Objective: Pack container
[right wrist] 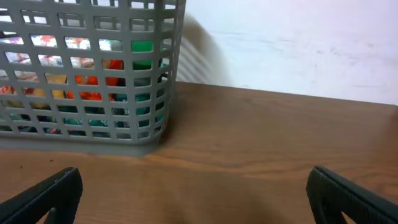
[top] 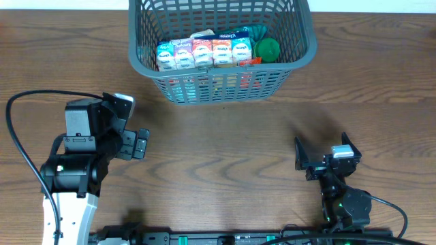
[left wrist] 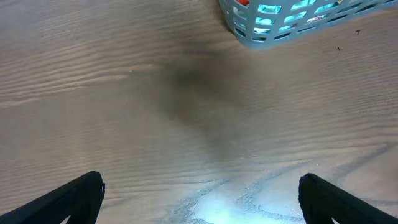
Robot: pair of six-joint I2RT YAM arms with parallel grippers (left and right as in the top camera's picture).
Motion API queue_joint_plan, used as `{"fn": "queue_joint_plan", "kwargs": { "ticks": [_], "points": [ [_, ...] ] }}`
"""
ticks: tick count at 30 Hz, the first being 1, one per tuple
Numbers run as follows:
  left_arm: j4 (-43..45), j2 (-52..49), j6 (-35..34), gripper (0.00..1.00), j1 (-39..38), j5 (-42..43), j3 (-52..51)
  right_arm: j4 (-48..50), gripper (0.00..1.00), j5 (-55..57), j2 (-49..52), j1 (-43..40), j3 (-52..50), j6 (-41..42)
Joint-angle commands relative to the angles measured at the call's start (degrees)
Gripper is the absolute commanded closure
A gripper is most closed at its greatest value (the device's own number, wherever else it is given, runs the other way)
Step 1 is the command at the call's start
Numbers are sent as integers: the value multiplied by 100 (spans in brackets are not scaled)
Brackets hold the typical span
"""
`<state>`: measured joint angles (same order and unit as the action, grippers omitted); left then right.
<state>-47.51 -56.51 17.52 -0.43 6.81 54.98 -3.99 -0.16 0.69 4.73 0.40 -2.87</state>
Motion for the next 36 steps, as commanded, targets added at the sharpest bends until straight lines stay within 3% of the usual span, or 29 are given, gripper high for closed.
{"fn": "queue_joint_plan", "kwargs": {
  "ticks": [1, 19, 24, 28, 32, 36],
  "points": [
    [7, 2, -87, 2, 26, -70, 33, -31, 1, 81, -42, 92, -9, 111],
    [4, 105, -87, 1, 20, -68, 33, -31, 1, 81, -42, 92, -9, 111],
    [-286, 774, 85, 2, 17, -400, 26, -31, 1, 81, -42, 92, -9, 111],
    [-439, 1764, -4, 1, -118, -55, -302, -31, 1, 81, -42, 92, -9, 111],
    [310, 2959, -328, 1, -153, 177, -1182, -31, 1, 81, -42, 92, -9, 111],
    [1792, 4098, -348, 1, -153, 151, -2441, -31, 1, 81, -42, 92, -9, 111]
  ]
}}
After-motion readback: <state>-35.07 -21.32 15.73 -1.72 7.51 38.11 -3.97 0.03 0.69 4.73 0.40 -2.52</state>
